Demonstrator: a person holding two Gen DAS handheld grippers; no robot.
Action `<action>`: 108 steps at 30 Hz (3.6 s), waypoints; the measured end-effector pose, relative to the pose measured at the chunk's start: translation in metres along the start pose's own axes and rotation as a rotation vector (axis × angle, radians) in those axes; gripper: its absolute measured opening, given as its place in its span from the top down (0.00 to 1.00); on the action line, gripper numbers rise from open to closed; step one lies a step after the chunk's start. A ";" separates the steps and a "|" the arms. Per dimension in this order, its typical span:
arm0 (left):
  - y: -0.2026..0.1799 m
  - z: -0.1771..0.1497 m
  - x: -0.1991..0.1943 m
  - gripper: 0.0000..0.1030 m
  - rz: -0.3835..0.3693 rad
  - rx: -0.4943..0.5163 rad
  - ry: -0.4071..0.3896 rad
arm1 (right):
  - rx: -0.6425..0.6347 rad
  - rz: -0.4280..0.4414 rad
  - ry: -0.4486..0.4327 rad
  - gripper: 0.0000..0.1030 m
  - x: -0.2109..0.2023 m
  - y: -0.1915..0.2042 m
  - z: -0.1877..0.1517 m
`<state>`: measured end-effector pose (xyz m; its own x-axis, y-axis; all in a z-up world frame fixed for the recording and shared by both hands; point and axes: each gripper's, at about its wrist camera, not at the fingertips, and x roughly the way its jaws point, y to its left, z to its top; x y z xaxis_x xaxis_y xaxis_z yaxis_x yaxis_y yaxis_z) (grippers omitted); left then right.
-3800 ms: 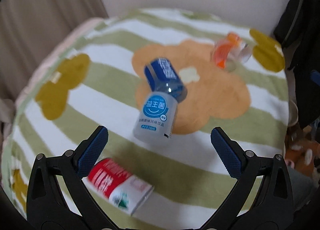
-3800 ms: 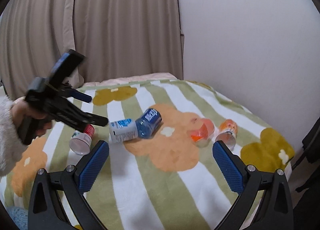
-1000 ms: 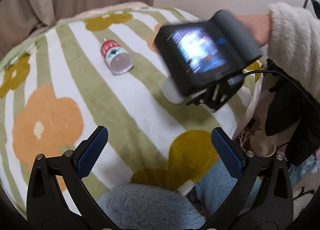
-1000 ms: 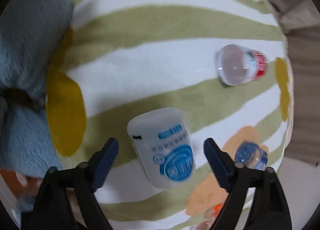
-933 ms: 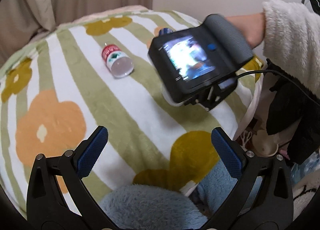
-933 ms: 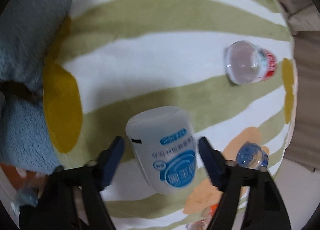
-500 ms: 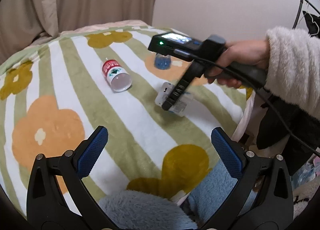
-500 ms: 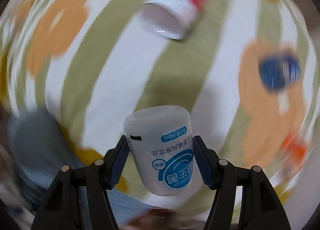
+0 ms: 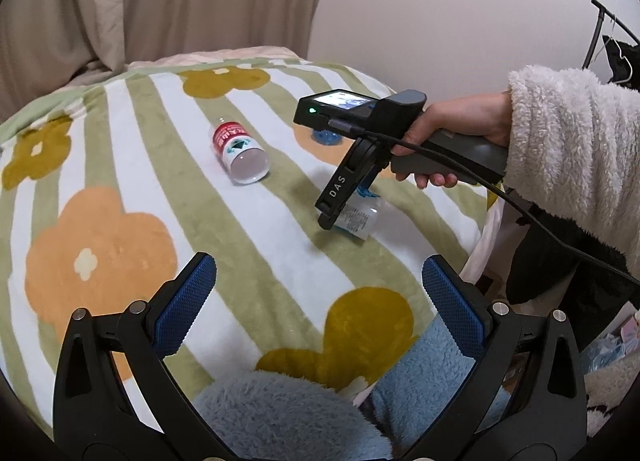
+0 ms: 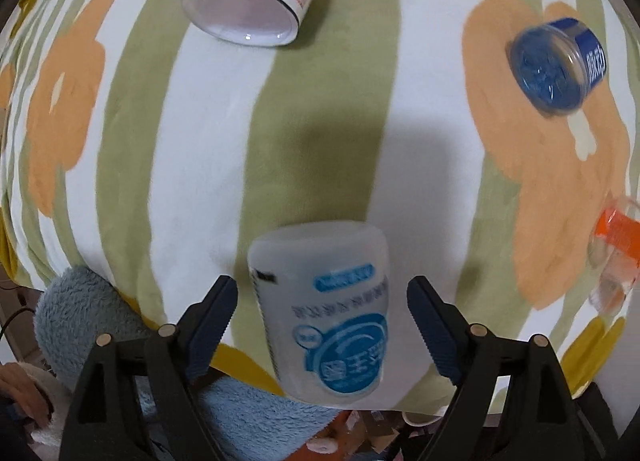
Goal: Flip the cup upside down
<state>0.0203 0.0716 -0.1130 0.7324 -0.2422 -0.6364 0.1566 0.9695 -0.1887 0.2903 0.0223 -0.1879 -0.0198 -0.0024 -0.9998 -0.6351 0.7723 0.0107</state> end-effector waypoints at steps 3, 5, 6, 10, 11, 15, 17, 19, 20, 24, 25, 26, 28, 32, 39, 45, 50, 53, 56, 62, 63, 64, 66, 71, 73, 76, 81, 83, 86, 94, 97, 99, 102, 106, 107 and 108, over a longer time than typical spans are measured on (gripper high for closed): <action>0.003 -0.001 -0.001 0.00 0.001 -0.006 0.001 | -0.012 -0.025 0.005 0.18 0.000 0.007 0.015; 0.005 -0.002 -0.002 0.00 0.000 -0.009 0.000 | -0.012 -0.021 0.005 0.22 0.002 0.006 0.013; 0.005 -0.002 -0.002 0.00 -0.002 -0.013 0.000 | -0.014 -0.022 0.007 0.34 0.002 0.007 0.013; 0.006 -0.002 -0.001 0.00 -0.013 -0.022 0.001 | -0.014 -0.014 -0.019 0.44 -0.005 -0.003 0.006; 0.006 -0.002 -0.001 0.00 -0.014 -0.021 0.000 | -0.008 -0.001 -0.050 0.44 -0.011 -0.005 0.002; 0.006 -0.002 -0.001 0.00 -0.016 -0.027 -0.027 | 0.049 0.082 -0.433 0.44 -0.058 -0.023 -0.035; 0.007 -0.003 0.000 0.00 -0.007 -0.037 -0.043 | 0.089 0.104 -0.649 0.44 -0.066 -0.029 -0.065; 0.008 -0.005 0.002 0.00 -0.003 -0.044 -0.052 | 0.150 0.132 -0.846 0.44 -0.057 -0.033 -0.095; 0.009 -0.005 0.003 0.00 0.005 -0.047 -0.058 | 0.178 0.147 -0.929 0.44 -0.049 -0.035 -0.106; 0.012 -0.006 0.011 0.00 0.037 -0.070 -0.061 | 0.245 0.154 -1.120 0.44 -0.020 -0.029 -0.132; 0.012 -0.006 0.012 0.00 0.040 -0.077 -0.069 | 0.252 0.160 -1.147 0.44 -0.017 -0.031 -0.132; 0.012 -0.006 0.012 0.00 0.045 -0.086 -0.080 | 0.248 0.156 -1.165 0.44 -0.013 -0.032 -0.132; 0.011 -0.004 0.011 0.00 0.045 -0.100 -0.095 | 0.232 0.111 -1.175 0.44 -0.007 -0.031 -0.131; 0.003 -0.002 0.007 0.00 0.027 -0.109 -0.099 | 0.181 0.056 -1.184 0.44 0.006 -0.018 -0.136; -0.012 0.005 0.002 0.00 0.038 -0.071 -0.126 | 0.149 0.004 -1.189 0.44 0.011 -0.011 -0.151; -0.017 0.008 0.001 0.00 0.069 -0.046 -0.134 | 0.176 0.002 -1.185 0.35 0.009 -0.012 -0.150; -0.019 0.008 -0.005 0.00 0.098 -0.029 -0.157 | 0.224 0.013 -1.198 0.01 0.004 -0.018 -0.158; -0.021 0.008 -0.009 0.00 0.130 -0.022 -0.180 | 0.255 0.054 -1.150 0.00 0.003 -0.022 -0.162; -0.023 0.007 -0.013 0.00 0.166 -0.024 -0.195 | 0.258 0.067 -1.173 0.00 -0.002 -0.019 -0.174; -0.030 0.005 -0.020 0.00 0.144 -0.025 -0.199 | 0.241 -0.041 -1.179 0.00 -0.024 0.001 -0.200; -0.032 0.005 -0.023 0.00 0.142 -0.021 -0.208 | 0.236 -0.060 -1.186 0.00 -0.031 0.004 -0.207; -0.034 0.006 -0.026 0.00 0.138 -0.013 -0.220 | 0.239 -0.076 -1.195 0.00 -0.040 0.006 -0.216; -0.041 0.013 -0.036 0.00 0.145 0.009 -0.268 | 0.248 -0.106 -1.242 0.00 -0.060 0.010 -0.237; -0.063 0.041 -0.065 0.00 0.169 0.090 -0.418 | 0.354 -0.257 -1.381 0.00 -0.127 0.020 -0.300; -0.073 0.052 -0.076 0.00 0.193 0.119 -0.476 | 0.399 -0.279 -1.401 0.00 -0.146 0.023 -0.318; -0.085 0.062 -0.086 0.00 0.239 0.137 -0.558 | 0.472 -0.311 -1.436 0.00 -0.168 0.026 -0.344; -0.095 0.054 -0.094 0.00 0.259 0.136 -0.594 | 0.567 -0.384 -1.460 0.00 -0.176 0.034 -0.376; -0.095 0.048 -0.095 0.00 0.231 0.126 -0.581 | 0.588 -0.403 -1.445 0.00 -0.171 0.036 -0.382; -0.097 0.040 -0.097 0.00 0.213 0.129 -0.569 | 0.606 -0.439 -1.420 0.00 -0.161 0.039 -0.388; -0.107 0.029 -0.100 0.00 0.182 0.135 -0.558 | 0.636 -0.458 -1.426 0.00 -0.162 0.042 -0.402; -0.108 0.027 -0.103 0.00 0.179 0.136 -0.555 | 0.643 -0.465 -1.431 0.00 -0.164 0.044 -0.406; -0.109 0.026 -0.103 0.00 0.174 0.135 -0.553 | 0.648 -0.462 -1.434 0.00 -0.164 0.044 -0.408; -0.110 0.025 -0.105 0.00 0.168 0.132 -0.556 | 0.650 -0.466 -1.429 0.00 -0.164 0.045 -0.409; -0.110 0.024 -0.106 0.00 0.165 0.131 -0.556 | 0.650 -0.466 -1.429 0.00 -0.165 0.045 -0.410; -0.110 0.024 -0.106 0.00 0.166 0.130 -0.556 | 0.650 -0.467 -1.428 0.00 -0.165 0.045 -0.410; -0.111 0.024 -0.105 0.00 0.164 0.130 -0.555 | 0.650 -0.466 -1.428 0.00 -0.165 0.045 -0.409</action>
<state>-0.0584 -0.0090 -0.0070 0.9855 -0.0660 -0.1562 0.0661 0.9978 -0.0049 -0.0510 -0.2028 -0.0155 0.9921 -0.0283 -0.1221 0.0385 0.9959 0.0821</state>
